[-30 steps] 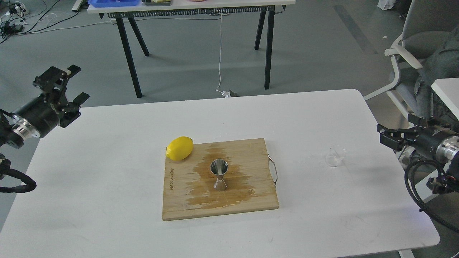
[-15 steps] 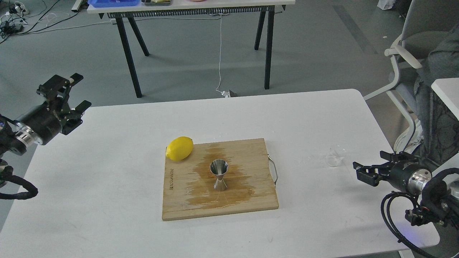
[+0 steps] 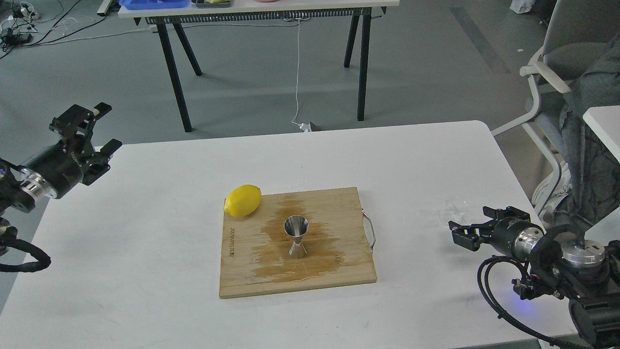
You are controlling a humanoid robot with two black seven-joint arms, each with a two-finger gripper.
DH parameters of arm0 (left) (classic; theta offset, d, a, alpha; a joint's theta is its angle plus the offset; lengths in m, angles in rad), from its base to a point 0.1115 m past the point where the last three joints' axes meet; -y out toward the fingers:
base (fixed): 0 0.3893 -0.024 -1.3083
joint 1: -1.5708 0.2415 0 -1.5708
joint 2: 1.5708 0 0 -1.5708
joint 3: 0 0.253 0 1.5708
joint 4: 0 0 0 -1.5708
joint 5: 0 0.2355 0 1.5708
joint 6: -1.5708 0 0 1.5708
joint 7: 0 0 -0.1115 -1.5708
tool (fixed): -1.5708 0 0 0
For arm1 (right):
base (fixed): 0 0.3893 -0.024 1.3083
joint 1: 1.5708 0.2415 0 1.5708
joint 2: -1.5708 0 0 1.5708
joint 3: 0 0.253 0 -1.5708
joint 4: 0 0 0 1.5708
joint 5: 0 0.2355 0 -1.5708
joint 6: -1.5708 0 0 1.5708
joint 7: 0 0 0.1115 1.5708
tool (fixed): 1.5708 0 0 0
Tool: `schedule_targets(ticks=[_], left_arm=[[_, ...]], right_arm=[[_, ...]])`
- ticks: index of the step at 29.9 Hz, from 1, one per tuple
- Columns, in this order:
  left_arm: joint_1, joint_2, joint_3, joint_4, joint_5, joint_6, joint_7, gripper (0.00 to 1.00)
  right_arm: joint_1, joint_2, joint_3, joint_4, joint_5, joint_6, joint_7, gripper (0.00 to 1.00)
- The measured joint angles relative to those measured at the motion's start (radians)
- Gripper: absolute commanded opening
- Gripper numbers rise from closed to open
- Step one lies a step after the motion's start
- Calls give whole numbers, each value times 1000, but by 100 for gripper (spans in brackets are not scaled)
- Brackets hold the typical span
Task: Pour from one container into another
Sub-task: 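Lower the right gripper toward the small clear glass cup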
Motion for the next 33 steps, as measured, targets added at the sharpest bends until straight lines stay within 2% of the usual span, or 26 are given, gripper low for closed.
schedule_targets(ticks=[20,25,33], left_arm=[[14,-1,-3,2,-2,0,0,99],[15,-4,-3,19,-2,0,0,99],[17,-13,-3,37,-3,0,0,99]], right_arm=[[86,87,2,-113,-51,1,11,98],[104,106,4,-136,-51,1,14,93],[126,121,5,-171,-51,-2,46,87]])
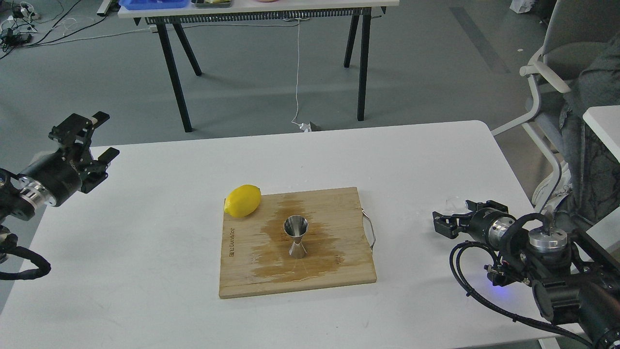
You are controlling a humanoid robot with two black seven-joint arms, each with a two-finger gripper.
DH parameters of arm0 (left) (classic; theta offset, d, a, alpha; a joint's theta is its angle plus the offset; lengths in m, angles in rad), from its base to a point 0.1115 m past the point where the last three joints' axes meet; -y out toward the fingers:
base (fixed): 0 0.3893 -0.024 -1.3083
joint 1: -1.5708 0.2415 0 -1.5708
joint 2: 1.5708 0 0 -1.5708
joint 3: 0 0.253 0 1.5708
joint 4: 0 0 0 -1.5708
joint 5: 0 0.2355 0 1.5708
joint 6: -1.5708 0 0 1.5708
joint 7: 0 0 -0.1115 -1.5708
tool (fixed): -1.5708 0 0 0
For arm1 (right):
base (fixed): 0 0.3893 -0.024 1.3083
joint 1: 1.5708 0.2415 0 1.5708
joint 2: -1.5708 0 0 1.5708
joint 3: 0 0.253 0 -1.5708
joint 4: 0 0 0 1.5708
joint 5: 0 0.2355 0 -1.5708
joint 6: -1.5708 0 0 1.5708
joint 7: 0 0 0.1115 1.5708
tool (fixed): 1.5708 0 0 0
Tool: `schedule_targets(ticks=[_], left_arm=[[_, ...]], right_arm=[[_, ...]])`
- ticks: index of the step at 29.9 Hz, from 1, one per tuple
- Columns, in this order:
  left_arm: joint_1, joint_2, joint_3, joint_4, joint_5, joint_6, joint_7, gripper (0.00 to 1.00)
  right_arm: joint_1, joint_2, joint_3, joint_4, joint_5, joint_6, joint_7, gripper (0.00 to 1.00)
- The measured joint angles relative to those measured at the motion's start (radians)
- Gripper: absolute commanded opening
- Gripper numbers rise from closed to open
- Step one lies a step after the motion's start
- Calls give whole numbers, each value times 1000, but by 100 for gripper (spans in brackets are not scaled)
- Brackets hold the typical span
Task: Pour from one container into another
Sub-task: 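Lower the right gripper toward the small clear glass cup, then grasp the clear glass cup with the right gripper and lift it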
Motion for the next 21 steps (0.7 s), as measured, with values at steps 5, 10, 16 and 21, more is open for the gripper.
schedule_targets(ticks=[5,10,16,21], left_arm=[[2,0,-1,7,0,0,0,99],[2,-1,-1,9,0,0,0,99],[2,-1,-1,9,0,0,0,99],[2,-1,-1,17,0,0,0,99]], right_arm=[[1,1,-1,-2,-1,0,2,79],[1,0,-2,-2,-2,0,15,72],[-3,-1,-4,-2,-3,1,18,55],[-7,-1,-5,-2,-13,4,19,42]])
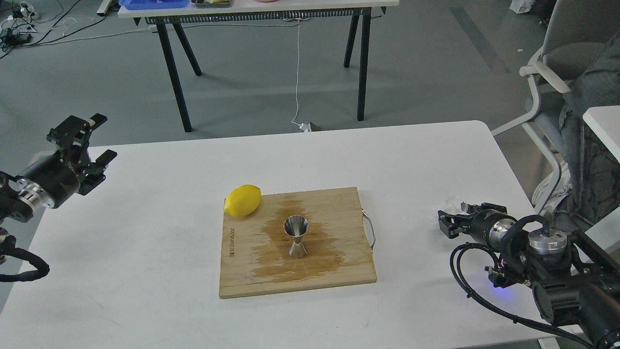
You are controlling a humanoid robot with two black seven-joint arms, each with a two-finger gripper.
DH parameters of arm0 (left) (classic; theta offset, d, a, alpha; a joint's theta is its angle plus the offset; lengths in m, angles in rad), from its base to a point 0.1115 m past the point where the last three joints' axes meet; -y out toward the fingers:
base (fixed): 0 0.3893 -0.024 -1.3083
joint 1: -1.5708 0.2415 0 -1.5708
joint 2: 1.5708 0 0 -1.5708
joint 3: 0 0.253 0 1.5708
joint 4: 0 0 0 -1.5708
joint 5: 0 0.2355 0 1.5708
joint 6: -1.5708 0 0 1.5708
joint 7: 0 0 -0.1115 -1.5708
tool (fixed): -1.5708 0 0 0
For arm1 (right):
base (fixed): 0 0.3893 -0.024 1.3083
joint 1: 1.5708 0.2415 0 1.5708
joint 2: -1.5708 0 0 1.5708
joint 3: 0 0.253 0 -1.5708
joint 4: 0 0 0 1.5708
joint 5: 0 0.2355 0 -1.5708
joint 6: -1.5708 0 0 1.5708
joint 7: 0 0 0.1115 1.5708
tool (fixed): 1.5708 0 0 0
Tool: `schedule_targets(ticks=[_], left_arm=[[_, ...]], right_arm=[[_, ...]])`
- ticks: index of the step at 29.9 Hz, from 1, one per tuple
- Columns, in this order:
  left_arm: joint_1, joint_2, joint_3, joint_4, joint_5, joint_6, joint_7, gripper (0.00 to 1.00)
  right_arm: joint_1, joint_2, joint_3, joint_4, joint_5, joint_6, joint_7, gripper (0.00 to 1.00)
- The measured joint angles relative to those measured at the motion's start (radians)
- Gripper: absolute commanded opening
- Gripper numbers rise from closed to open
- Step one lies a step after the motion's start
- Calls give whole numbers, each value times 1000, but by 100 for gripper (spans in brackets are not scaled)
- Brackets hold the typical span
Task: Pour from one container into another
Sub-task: 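Grasp the clear glass cup with the right gripper and lift it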
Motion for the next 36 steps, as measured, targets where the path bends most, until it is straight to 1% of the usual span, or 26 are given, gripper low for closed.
schedule_targets(ticks=[2,6,14,19,24,27,29,36], left_arm=[[0,-1,0,4,0,0,0,99],[0,-1,0,8,0,0,0,99],[0,-1,0,10,0,0,0,99],[0,-3,0,10,0,0,0,99],[0,-21,0,10,0,0,0,99],[0,-30,0,10,0,0,0,99],[0,-36,0,10,0,0,0,99],[0,-38,3,10,3,0,0,99]], right_arm=[[-1,0,0,0,-16,2,0,38],[-2,5,-2,1,-31,8,-1,34],[-2,7,-32,19,-35,14,-1,33],[18,0,-35,82,-45,13,-1,31],[110,-23,-53,159,-110,6,-6,31],[216,-54,-151,195,-129,6,-6,30],[311,-71,-263,204,-145,7,-6,30],[595,-71,-601,216,-232,15,-15,30]])
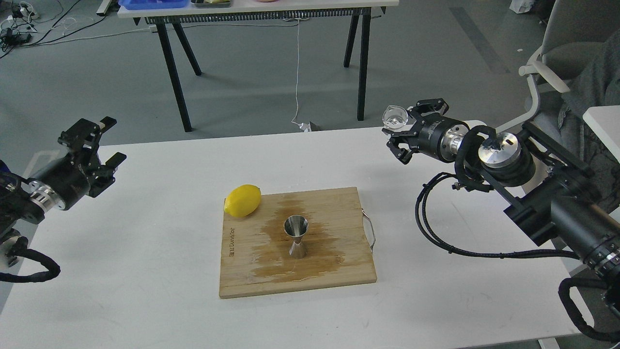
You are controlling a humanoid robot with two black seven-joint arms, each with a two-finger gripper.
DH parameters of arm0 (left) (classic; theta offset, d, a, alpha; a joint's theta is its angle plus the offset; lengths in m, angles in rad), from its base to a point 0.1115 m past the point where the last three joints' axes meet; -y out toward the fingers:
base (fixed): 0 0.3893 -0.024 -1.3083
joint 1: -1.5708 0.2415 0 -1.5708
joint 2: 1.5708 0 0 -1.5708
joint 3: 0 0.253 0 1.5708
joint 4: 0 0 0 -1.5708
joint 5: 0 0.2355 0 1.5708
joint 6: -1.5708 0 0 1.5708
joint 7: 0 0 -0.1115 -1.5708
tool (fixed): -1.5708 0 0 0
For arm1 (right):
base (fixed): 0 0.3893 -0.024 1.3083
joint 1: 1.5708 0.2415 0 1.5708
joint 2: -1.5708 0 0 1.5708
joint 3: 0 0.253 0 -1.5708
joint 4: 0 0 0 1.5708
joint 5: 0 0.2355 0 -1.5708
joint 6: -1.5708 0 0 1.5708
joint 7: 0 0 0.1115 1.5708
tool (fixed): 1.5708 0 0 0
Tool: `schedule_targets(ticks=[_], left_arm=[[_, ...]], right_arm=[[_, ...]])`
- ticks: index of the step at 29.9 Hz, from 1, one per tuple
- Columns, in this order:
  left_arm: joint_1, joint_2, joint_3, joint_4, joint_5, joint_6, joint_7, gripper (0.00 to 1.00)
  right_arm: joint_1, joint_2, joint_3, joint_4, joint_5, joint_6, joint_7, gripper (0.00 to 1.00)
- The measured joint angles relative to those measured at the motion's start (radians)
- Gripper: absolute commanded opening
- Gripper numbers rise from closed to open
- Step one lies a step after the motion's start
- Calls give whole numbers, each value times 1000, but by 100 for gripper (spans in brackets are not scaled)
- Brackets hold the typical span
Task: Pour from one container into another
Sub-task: 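Grasp the clear glass cup with the right gripper and lift it, then carry the glass cup with the right gripper above the jigger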
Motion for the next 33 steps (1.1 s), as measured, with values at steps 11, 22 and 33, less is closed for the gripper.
schedule_targets(ticks=[11,22,33], left_arm=[[-1,-19,3,0,-2,0,0,99],[-3,-45,4,0,-2,0,0,99],[-2,-45,5,0,-2,0,0,99]], right_arm=[[235,27,-331,160,-145,21,-2,30],[283,-10,-529,320,-318,49,-4,30],[267,-31,-551,325,-487,201,-37,30]])
